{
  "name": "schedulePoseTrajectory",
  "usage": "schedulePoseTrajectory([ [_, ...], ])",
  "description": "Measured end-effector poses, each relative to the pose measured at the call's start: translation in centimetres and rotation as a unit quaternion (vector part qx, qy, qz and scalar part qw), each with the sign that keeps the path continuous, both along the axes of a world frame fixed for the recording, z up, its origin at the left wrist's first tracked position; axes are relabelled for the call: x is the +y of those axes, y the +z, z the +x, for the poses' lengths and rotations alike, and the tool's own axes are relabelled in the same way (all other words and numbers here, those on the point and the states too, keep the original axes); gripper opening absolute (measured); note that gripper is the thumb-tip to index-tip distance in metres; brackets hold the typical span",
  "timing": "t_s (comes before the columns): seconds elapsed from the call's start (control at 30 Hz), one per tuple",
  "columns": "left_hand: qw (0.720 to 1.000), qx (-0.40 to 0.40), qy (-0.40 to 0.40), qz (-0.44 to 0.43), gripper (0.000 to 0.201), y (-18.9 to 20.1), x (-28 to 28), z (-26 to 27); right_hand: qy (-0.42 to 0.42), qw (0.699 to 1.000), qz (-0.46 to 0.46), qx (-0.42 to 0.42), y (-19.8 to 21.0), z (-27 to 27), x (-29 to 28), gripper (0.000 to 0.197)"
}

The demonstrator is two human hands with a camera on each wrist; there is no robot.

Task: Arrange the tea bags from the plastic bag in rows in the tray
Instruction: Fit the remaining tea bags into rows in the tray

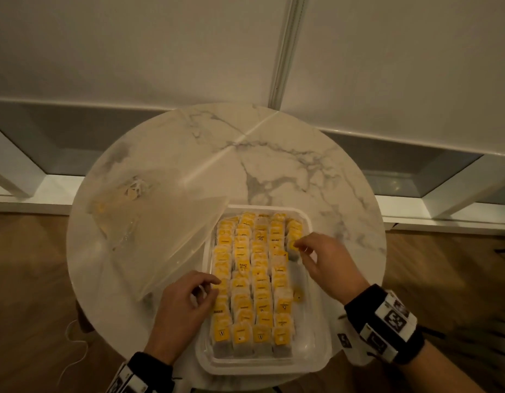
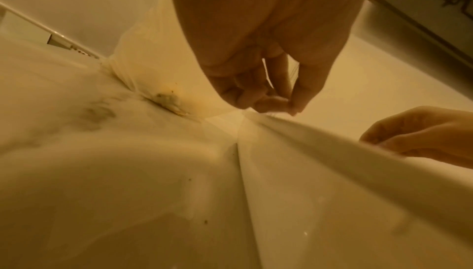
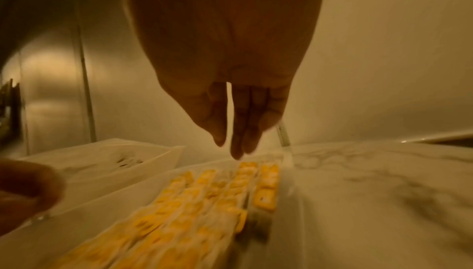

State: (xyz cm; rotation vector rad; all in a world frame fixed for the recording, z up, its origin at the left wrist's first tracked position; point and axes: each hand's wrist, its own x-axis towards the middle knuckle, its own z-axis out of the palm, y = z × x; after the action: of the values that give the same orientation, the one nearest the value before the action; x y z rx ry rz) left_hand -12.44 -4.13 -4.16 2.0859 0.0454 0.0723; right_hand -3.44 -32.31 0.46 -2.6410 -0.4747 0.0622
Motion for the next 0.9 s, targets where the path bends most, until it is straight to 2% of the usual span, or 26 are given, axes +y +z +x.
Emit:
schedulePoseTrajectory([
  [0.1,0.999,0.001,0.007,0.042,0.042,-0.2,0.2,-0.1,0.037,0.993,-0.016,0.11,-1.3,-2.4,1.1,0.038],
  [0.2,0.996,0.057,0.013,0.064,0.063,-0.5,0.4,-0.1,0.024,0.981,-0.062,0.182,-3.7,-2.4,2.4,0.062],
  [0.3,0.995,0.086,0.003,0.058,0.07,-0.2,0.5,-0.2,-0.019,0.974,-0.056,0.217,-5.0,-1.5,3.3,0.053],
  [0.47,0.99,0.111,-0.014,0.084,0.071,0.5,0.5,-0.2,-0.068,0.958,-0.037,0.275,-4.5,-0.3,3.7,0.073],
  [0.57,0.987,0.124,-0.013,0.097,0.073,0.5,0.6,-0.3,-0.069,0.956,-0.031,0.284,-3.1,-0.2,3.7,0.068],
  [0.63,0.986,0.123,-0.019,0.112,0.067,0.8,0.6,-0.6,-0.058,0.962,-0.027,0.265,-1.8,-0.5,3.5,0.063],
  [0.73,0.987,0.071,-0.005,0.143,0.039,2.5,0.8,-1.2,-0.048,0.971,-0.025,0.233,-0.3,-1.8,3.1,0.066],
  [0.87,0.987,-0.087,0.024,0.133,0.011,5.0,1.6,-2.3,-0.026,0.982,0.031,0.183,1.5,-4.6,3.1,0.055],
  [0.9,0.982,-0.131,0.031,0.13,0.012,5.4,1.9,-2.3,-0.019,0.984,0.046,0.168,1.8,-5.4,3.3,0.049],
])
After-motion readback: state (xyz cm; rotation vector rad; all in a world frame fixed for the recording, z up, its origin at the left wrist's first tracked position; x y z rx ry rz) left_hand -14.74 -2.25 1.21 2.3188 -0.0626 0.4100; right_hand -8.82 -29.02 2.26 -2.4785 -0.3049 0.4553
